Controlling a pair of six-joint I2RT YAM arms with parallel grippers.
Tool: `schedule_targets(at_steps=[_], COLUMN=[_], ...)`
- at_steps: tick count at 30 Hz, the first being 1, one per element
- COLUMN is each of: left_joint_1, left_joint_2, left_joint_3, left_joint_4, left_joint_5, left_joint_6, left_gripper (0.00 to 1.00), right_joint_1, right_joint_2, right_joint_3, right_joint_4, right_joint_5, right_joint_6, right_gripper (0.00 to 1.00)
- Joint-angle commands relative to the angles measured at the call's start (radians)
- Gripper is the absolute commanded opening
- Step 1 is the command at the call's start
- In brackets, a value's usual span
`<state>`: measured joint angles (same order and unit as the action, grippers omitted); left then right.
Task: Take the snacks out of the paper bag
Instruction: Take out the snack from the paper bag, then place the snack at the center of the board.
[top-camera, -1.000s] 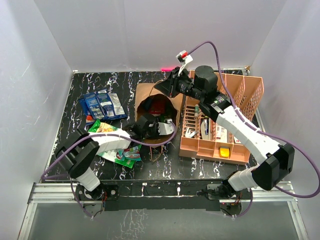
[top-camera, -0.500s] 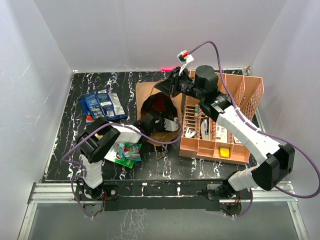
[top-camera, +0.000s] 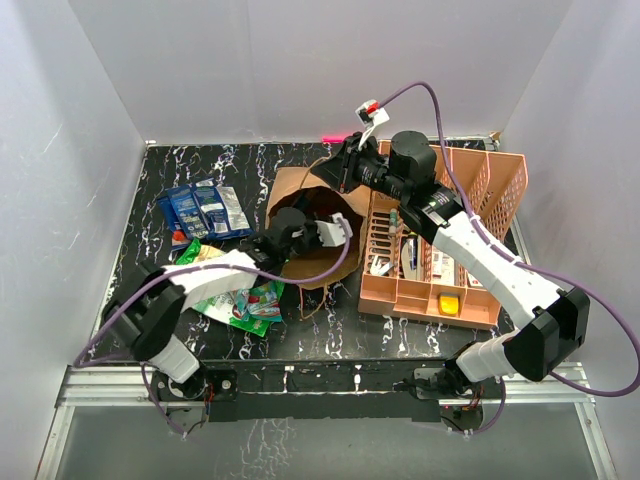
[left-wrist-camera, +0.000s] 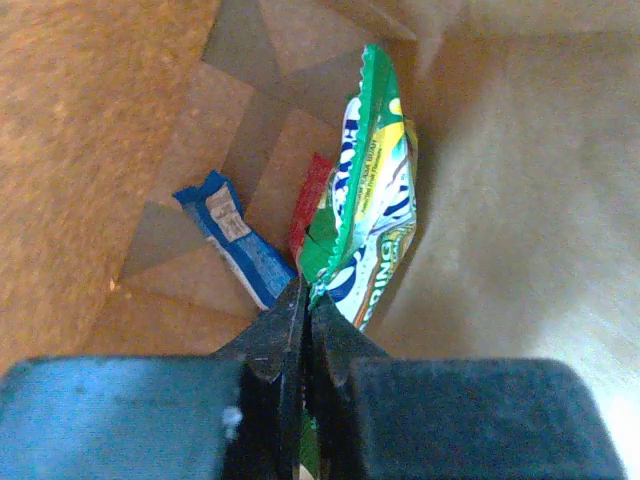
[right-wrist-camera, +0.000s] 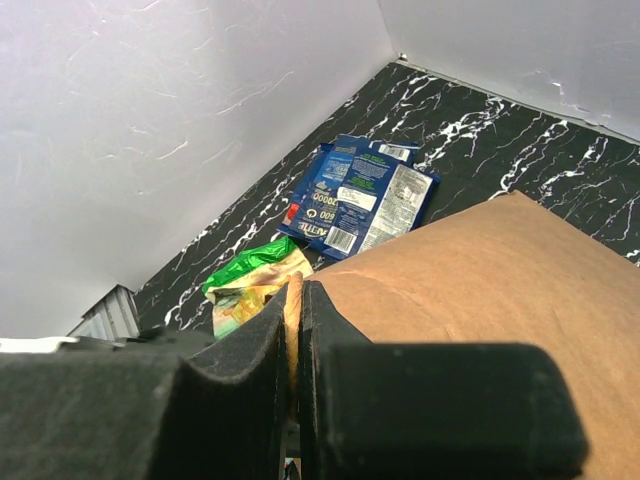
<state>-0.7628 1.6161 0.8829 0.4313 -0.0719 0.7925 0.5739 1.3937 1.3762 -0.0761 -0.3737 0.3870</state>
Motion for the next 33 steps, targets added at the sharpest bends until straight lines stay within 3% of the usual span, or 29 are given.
schedule_targets(at_steps=[1,7,12,18,22,27,33], left_joint_1=[-0.001,-0.010,-0.019,-0.024,-0.026,-0.025,-0.024], left_joint_2=[-0.202,-0.379,-0.552,-0.727,-0.785,-0.822,-0.740], left_joint_3=[-0.046,-0.072,-0.056,0.043,0.156,0.312,0.533], left_joint_4=[-0.093,-0.232,-0.340,-0.523,-0.660,-0.755,-0.822], left_joint_5=[0.050,0.031,0.109,0.194,0.177,0.082,-0.264], left_joint_6=[-0.178,-0.340,-0.448,-0.548,-0.599,-0.654,-0.664], left_gripper=[0.00,0.00,0.00,0.00,0.00,0.00,0.00], right_joint_1=[-0.004,-0.009,-0.015,-0.019,-0.020,-0.022,-0.022], right_joint_2=[-0.023,-0.015,-0.021,-0.021,-0.014,-0.008,-0.018], right_joint_3=[0.047,0.054,0.041,0.033,0.025,0.011,-0.009], right_joint_4=[0.068,0.059,0.050,0.042,0.041,0.044,0.038], right_joint_5=[0.042,0.060,0.091,0.127,0.151,0.167,0.207], right_joint_6=[-0.023,-0.028,-0.035,-0.030,-0.028,-0.027,-0.036], right_gripper=[0.07,0.07,0.08,0.08,0.08,0.08,0.08])
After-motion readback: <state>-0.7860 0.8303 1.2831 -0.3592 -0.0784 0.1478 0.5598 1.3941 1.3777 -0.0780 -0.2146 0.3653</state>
